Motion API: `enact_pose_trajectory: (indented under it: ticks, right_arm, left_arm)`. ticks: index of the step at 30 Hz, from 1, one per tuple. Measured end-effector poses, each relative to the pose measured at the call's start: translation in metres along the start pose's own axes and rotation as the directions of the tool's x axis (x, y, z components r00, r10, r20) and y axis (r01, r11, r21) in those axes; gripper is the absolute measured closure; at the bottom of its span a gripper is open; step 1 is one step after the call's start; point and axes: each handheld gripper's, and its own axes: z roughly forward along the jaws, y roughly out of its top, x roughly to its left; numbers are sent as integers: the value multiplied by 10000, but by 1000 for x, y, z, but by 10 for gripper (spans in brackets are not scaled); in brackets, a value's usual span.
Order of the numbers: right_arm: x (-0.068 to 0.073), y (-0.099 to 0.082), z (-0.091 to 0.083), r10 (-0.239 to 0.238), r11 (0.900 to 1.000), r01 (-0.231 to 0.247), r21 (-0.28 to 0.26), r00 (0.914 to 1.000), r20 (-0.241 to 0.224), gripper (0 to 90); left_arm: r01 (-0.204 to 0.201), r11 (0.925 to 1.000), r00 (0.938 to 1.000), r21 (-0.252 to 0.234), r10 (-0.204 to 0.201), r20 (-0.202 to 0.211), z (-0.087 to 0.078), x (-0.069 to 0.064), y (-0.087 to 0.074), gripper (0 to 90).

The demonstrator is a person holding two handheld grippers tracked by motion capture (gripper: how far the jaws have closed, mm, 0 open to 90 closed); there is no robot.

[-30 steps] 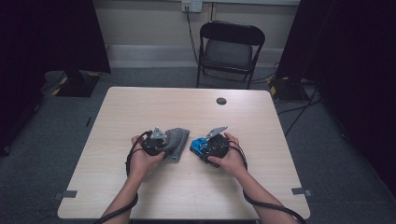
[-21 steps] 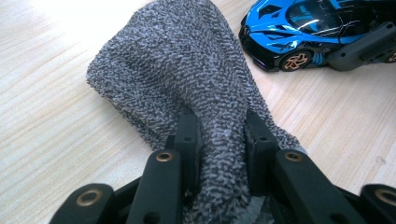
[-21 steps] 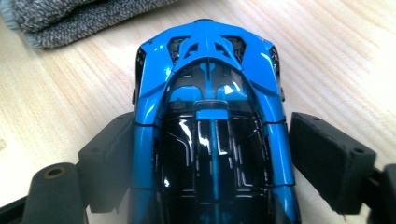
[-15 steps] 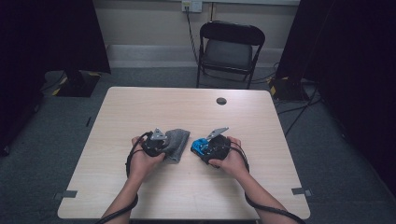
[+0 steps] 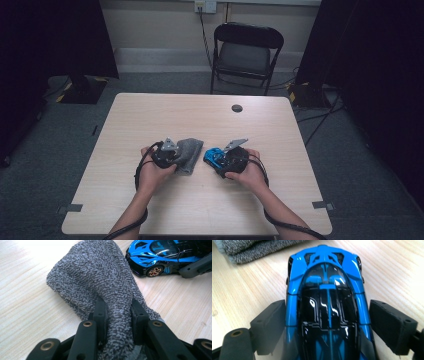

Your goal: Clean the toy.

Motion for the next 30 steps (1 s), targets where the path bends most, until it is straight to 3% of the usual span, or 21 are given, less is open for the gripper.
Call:
enact_pose_trajectory:
  ticks: [3, 8, 13, 22, 23, 30]
  right_arm:
    - [-1, -3, 0, -111, 9994, 106, -329, 9998, -138, 180]
    - [2, -2, 0, 130, 9996, -129, -232, 9999, 58, 188]
    - [5, 3, -1, 295, 9994, -300, 197, 9993, 228, 194]
    - [2, 13, -10, 72, 9999, -74, 105, 9998, 190, 195]
    - [1, 12, -11, 220, 9997, -219, -84, 9996, 159, 196]
    - [-1, 4, -6, 269, 9984, -270, 495, 9996, 35, 188]
  left_arm:
    - [-26, 10000, 10000, -15, 26, 5, 0, 0, 0, 715]
    - [-11, 10000, 10000, -65, 11, -24, 0, 0, -1, 715]
    - [-63, 9999, 10000, -103, 62, -78, -2, 0, 1, 714]
    - [-57, 9998, 9997, -213, 52, -224, -5, 5, 6, 713]
    - [-117, 9997, 9996, -234, 111, -270, -5, 5, 7, 714]
    - [-159, 9997, 9998, -170, 157, -127, -4, 1, 8, 712]
